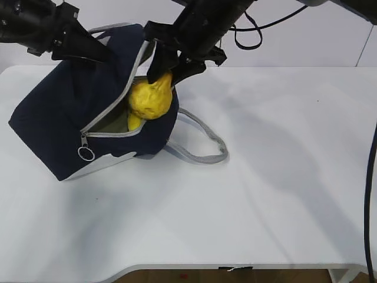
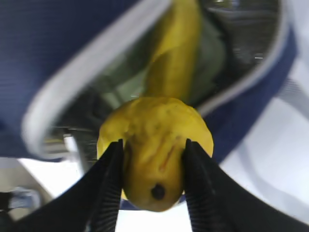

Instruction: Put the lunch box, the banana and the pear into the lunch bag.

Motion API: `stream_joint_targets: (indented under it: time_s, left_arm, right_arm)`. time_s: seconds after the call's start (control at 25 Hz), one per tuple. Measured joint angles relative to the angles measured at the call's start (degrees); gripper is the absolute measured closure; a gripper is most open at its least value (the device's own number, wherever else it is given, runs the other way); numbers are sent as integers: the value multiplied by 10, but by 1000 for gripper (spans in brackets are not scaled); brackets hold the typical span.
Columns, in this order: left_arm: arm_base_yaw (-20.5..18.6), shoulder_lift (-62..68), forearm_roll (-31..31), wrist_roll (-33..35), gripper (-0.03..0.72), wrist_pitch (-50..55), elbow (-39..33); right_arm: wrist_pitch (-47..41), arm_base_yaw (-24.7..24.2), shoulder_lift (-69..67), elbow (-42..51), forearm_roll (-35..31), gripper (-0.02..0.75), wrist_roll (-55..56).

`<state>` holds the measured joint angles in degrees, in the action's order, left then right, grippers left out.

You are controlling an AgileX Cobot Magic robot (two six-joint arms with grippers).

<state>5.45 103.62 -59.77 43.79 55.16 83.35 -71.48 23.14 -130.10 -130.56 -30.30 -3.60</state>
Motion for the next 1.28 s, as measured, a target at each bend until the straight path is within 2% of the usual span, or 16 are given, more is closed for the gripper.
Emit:
stream_joint_targets:
  time_s: [0.16,0.56,0.76,0.92,1.12,1.28]
  left_arm:
    - [0,0,-15,0,695,-5,0]
    - [0,0,-23,0,695,-14,0]
    - [-1,0,-23,0,695,-18,0]
    - [-1,0,-23,0,695,-18,0]
    - [-1,0,-20,-1,695,-26,0]
    - [-1,0,-18,-1,695,-27,0]
  right_arm:
    - [30,0,0,0,-52,438,-12]
    - [92,0,-28,0,-112,439,-20]
    - [97,0,-60,0,-192,437,-31]
    - [99,0,-72,0,-211,377,-32]
    - [101,0,-72,0,-215,233,-33]
    - [101,0,-72,0,-215,204,-34]
